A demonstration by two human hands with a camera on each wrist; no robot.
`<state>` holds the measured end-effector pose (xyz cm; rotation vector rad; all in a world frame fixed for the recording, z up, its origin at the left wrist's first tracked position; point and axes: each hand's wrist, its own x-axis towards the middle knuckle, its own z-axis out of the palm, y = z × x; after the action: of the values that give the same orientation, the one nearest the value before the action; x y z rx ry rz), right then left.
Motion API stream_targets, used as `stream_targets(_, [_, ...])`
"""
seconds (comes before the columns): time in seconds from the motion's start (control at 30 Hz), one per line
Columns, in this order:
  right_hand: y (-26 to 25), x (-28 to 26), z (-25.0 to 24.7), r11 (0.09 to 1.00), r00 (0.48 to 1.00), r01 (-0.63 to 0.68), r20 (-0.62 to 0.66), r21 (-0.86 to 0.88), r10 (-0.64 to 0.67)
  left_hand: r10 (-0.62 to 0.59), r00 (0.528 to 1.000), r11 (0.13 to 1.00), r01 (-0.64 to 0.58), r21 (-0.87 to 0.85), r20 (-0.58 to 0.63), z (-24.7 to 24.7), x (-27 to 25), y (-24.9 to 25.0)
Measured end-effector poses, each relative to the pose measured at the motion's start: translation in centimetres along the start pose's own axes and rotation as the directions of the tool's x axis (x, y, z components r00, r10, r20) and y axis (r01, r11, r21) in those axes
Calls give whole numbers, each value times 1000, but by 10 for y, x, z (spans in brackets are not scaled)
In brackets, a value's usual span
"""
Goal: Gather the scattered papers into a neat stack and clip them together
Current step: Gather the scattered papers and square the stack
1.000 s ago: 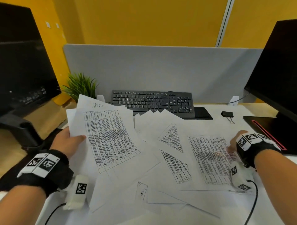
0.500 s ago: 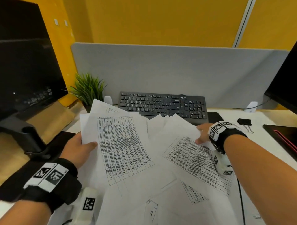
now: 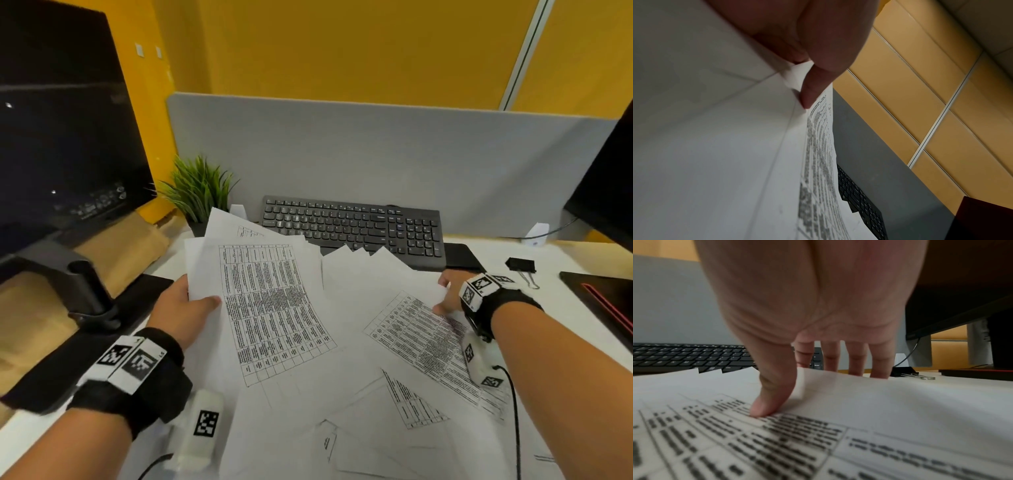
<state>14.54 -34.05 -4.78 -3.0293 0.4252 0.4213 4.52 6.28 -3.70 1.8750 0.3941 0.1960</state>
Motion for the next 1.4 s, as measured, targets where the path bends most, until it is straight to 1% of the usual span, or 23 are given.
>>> stream_targets(0.2, [9,-8,6,994,994,-110,-10,2,110,-8,1000,1000,8,3,-19,-3,-9,1])
stream_targets(0.27, [14,-10,6,995,995,-96,-34,-21,95,-13,1000,1000,13,3,-27,-5,-11,0])
stream_targets(0.37, [22,-16,-12,992,992,-55,-123,-118,41,-21,999,1000,21,6,-27,-6,-12,-1])
stream_targets(0.4, [20,-23,-26,996,981,-54,-192,-76,39,-22,999,1000,22,5,-30,-6,-11,-1])
stream_targets(0.5, [1,-63,-71,981,911,56,-413,184,25,-31,999,999,32,9,-34,-4,-12,-1])
stream_targets(0.57, [-16,-103,-100,931,810,242,-585,273,-40,-32,999,999,33,20,-37,-2,-12,1])
stream_targets(0.63, [-29,-141,-121,791,695,505,-706,346,-134,-5,999,999,7,44,-40,1,-13,4])
stream_targets(0.67, [-34,-153,-126,670,660,616,-736,415,-151,13,999,999,-11,47,-46,2,-12,5])
stream_targets(0.73, [-41,-164,-126,315,674,727,-722,609,-159,34,998,999,-33,14,-48,3,-14,11])
stream_targets(0.77, [-45,-160,-119,185,715,699,-681,691,-160,34,999,999,-34,-19,-41,4,-15,13])
stream_targets(0.8, [-49,-154,-109,133,766,641,-620,756,-170,36,999,998,-37,-58,-26,4,-17,16])
stream_targets(0.83, [-54,-142,-94,132,821,565,-537,815,-194,35,999,993,-35,-113,-3,6,-19,19])
stream_targets(0.87, [-58,-129,-78,180,868,486,-447,855,-218,41,999,983,-35,-179,26,7,-23,23])
stream_targets(0.93, [-64,-110,-46,369,920,374,-293,851,-259,55,995,956,-28,-293,82,11,-30,32])
stream_targets(0.97, [-67,-103,-32,427,935,333,-235,841,-268,58,992,946,-20,-323,108,14,-31,36])
stream_targets(1.0, [-68,-102,-22,434,945,282,-170,855,-278,72,988,935,-19,-354,138,16,-33,40])
stream_targets(1.03, [-70,-101,-15,394,946,235,-116,888,-301,91,984,925,-27,-380,152,18,-33,42])
stream_targets(1.1, [-73,-103,-6,265,934,185,-86,946,-346,105,981,911,-29,-412,162,21,-34,48])
stream_targets(1.13, [-75,-108,-6,225,933,207,-123,952,-337,75,982,909,2,-416,170,22,-34,50])
stream_targets(1.2, [-79,-112,-10,229,939,319,-274,920,-208,60,977,884,42,-465,203,26,-33,49])
stream_targets(1.27, [-86,-127,-19,225,900,435,-427,872,-89,218,962,895,-131,-427,162,33,-42,56])
stream_targets(1.33, [-97,-149,-28,198,809,584,-584,787,-62,357,934,866,-335,-371,-8,41,-49,63])
stream_targets(1.4, [-107,-171,-30,215,703,701,-710,680,-44,466,871,789,-489,-370,-157,47,-54,72])
